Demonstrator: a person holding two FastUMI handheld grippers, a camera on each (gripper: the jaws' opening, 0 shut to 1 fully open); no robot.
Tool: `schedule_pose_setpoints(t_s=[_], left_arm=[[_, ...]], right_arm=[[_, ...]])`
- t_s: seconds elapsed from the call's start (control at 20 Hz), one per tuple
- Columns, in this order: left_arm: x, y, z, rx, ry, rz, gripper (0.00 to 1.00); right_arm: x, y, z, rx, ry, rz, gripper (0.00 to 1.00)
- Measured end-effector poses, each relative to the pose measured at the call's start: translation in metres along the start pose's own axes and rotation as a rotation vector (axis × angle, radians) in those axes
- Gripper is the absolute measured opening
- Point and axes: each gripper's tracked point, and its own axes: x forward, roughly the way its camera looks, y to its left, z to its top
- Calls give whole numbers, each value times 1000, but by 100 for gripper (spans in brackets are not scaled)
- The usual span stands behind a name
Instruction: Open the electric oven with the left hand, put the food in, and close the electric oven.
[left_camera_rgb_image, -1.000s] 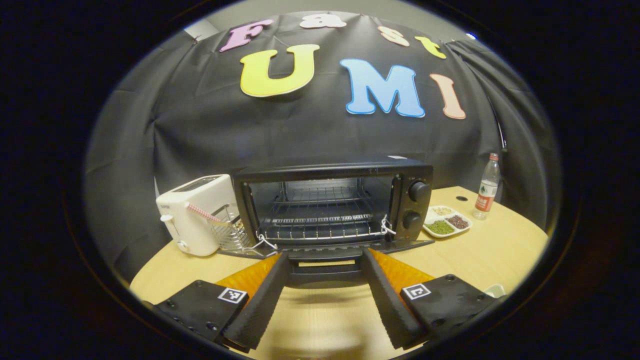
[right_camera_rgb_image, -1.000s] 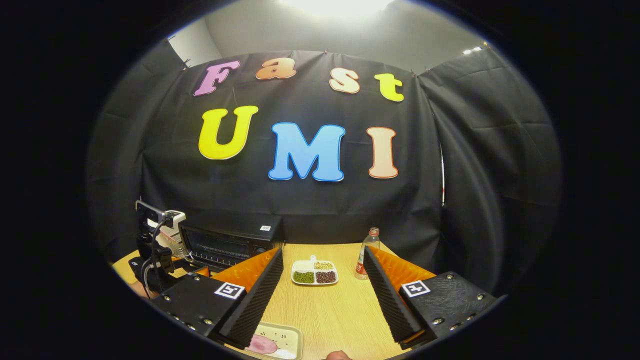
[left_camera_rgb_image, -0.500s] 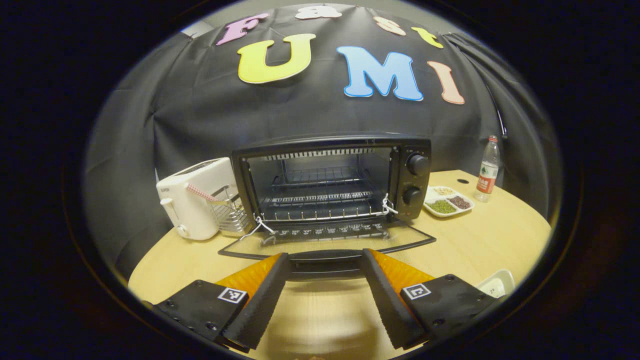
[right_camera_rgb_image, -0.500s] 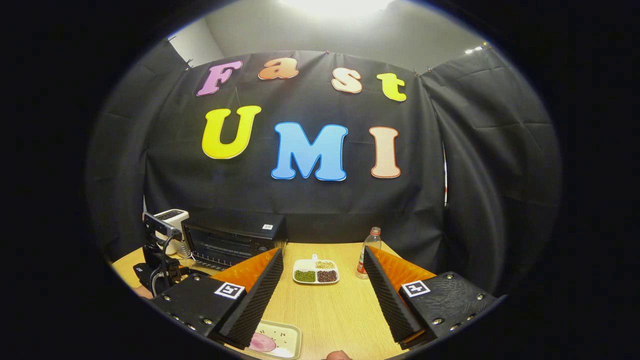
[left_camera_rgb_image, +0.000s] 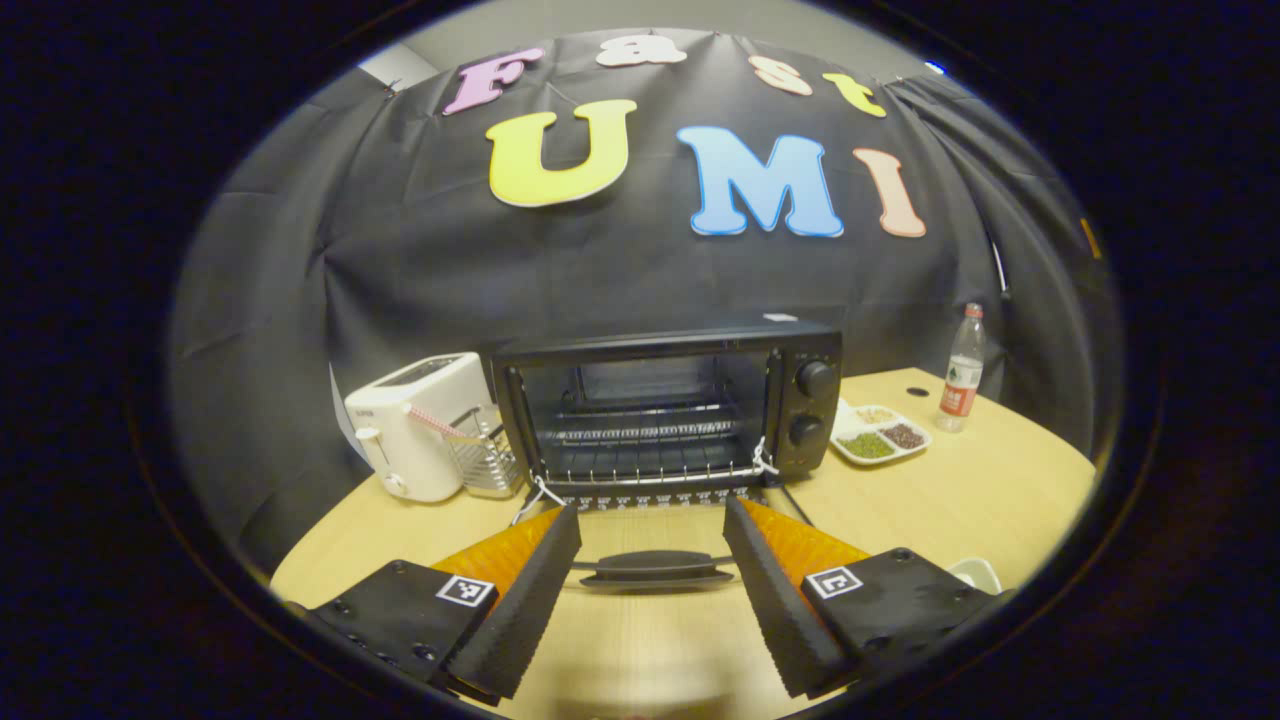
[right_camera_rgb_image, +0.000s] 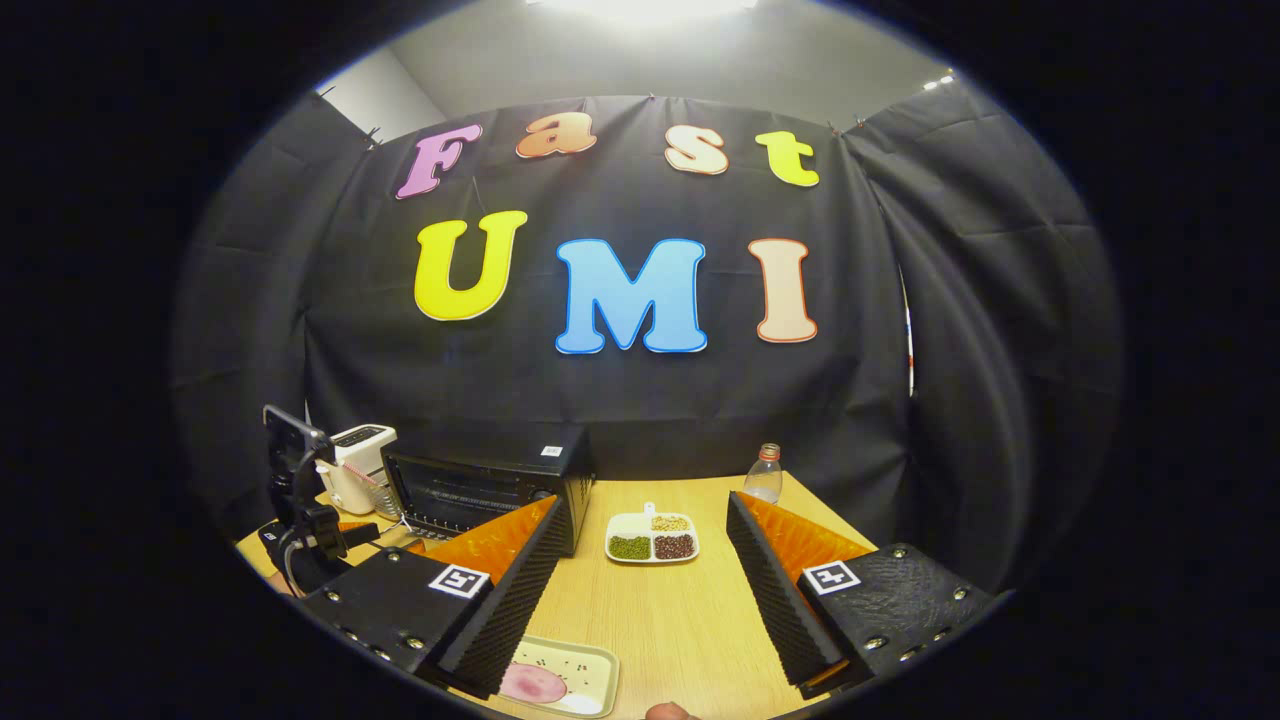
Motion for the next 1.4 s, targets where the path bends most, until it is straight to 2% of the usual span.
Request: schedule_pose_setpoints(t_s=[0.1,0.4,0.6,0.75,0.8,0.85,0.9,1.35,1.4], left_arm=[[-17,1,22,-16,-44,7,97],[-66,10,90,-32,-181,30,100],[-97,16,130,-22,-268,42,100],[-119,20,152,-13,-314,42,94],[-126,21,155,-12,-325,42,97],[-130,22,160,-12,-335,42,93],[-135,23,163,-12,-344,43,97],[-175,46,179,-19,-394,107,100],[-178,48,179,-27,-394,116,100]], right_arm=[[3,1,-9,20,44,18,99],[4,21,-53,99,240,148,99],[2,28,-87,134,374,192,100],[-1,35,-110,156,483,230,100],[-2,37,-116,167,518,243,100],[-2,39,-123,175,552,253,100],[-3,39,-132,179,586,261,100],[0,54,-204,286,917,304,98],[-1,54,-215,290,953,305,90]])
